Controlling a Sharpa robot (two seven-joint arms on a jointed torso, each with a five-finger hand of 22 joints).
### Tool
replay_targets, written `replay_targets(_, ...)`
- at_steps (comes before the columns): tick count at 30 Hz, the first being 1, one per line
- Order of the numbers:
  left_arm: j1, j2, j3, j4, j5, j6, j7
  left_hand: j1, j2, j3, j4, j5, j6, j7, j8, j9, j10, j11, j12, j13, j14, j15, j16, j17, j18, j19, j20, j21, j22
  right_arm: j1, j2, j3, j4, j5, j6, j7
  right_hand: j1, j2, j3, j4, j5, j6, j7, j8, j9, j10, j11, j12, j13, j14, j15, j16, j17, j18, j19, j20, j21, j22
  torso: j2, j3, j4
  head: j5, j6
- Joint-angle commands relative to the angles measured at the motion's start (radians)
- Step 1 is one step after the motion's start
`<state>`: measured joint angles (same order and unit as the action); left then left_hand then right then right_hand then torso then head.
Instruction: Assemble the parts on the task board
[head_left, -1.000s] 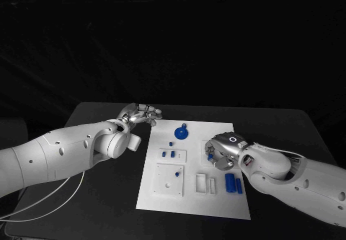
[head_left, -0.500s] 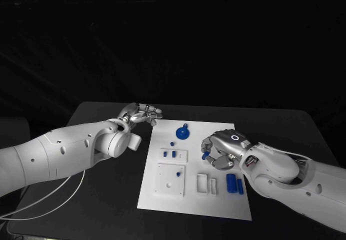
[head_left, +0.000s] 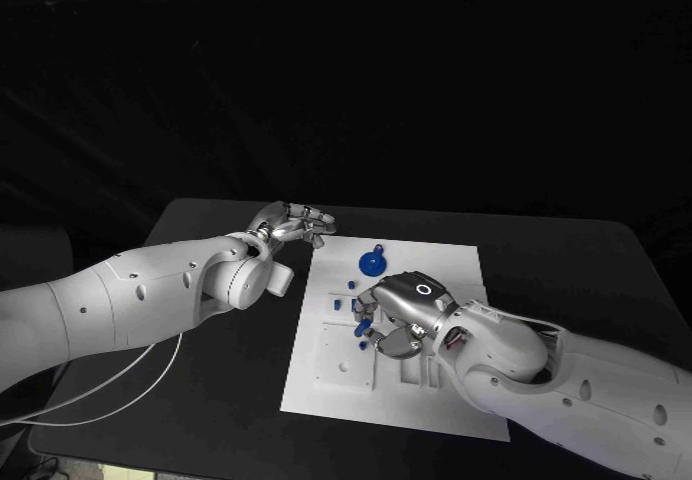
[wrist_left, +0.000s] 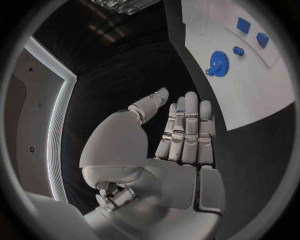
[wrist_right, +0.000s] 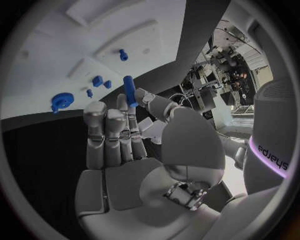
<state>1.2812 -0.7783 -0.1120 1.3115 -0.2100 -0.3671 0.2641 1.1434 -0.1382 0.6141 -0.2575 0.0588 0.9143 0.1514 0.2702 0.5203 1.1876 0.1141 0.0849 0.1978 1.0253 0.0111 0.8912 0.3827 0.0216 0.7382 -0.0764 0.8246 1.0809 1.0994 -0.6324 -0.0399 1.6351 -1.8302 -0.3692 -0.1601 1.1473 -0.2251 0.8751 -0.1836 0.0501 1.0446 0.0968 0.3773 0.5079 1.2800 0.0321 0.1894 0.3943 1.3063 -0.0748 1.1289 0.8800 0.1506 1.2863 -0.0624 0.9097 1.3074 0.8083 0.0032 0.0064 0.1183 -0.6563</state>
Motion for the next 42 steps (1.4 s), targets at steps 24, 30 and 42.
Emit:
replay_targets(24, 0.001, 0.013, 0.001, 0.001, 0.008, 0.009, 0.009, -0.005, 0.006, -0.004, 0.003, -0.001, -0.006, -0.001, 0.008, -0.001, 0.001, 0.002, -0.001, -0.002, 0.007, 0.002, -0.006, 0.003, 0.019, 0.008, -0.009, -0.008, 0.002, -0.052, 0.101, -0.057, -0.075, -0.075, 0.033, 0.014, -0.004, 0.021, 0.004, -0.019, -0.001, 0.006, 0.001, 0.005, 0.003, 0.03, -0.009, 0.004, 0.01, -0.004, -0.013, 0.004, 0.001, 0.111, 0.0, -0.011, 0.009, 0.02, 0.001, -0.0007, 0.0006, 0.027, -0.021)
replay_targets(30, 0.001, 0.014, 0.001, 0.0, 0.008, 0.009, 0.009, -0.005, 0.007, -0.005, 0.003, -0.001, -0.006, -0.001, 0.008, -0.002, 0.001, 0.002, -0.001, -0.002, 0.007, 0.002, -0.006, 0.004, 0.019, 0.009, -0.009, -0.008, 0.002, -0.052, 0.099, -0.062, -0.078, -0.079, 0.046, 0.012, -0.006, 0.022, 0.004, -0.022, -0.001, 0.006, 0.001, 0.005, 0.004, 0.029, -0.009, 0.004, 0.011, -0.004, -0.013, 0.004, 0.001, 0.111, -0.001, -0.011, 0.01, 0.02, 0.0, -0.0003, -0.0003, 0.029, -0.024)
replay_targets(42, 0.001, 0.012, 0.001, -0.001, 0.008, 0.01, 0.008, -0.005, 0.007, -0.005, 0.003, -0.001, -0.007, -0.001, 0.008, -0.002, 0.001, 0.002, -0.001, -0.003, 0.007, 0.002, -0.007, 0.005, 0.019, 0.009, -0.009, -0.009, 0.002, -0.052, 0.09, -0.063, -0.079, -0.101, 0.061, 0.0, -0.007, 0.024, 0.003, -0.026, -0.001, 0.006, 0.001, 0.005, 0.005, 0.029, -0.009, 0.004, 0.014, -0.004, -0.013, 0.004, 0.001, 0.111, -0.001, -0.011, 0.011, 0.02, 0.0, 0.0001, -0.0003, 0.03, -0.028)
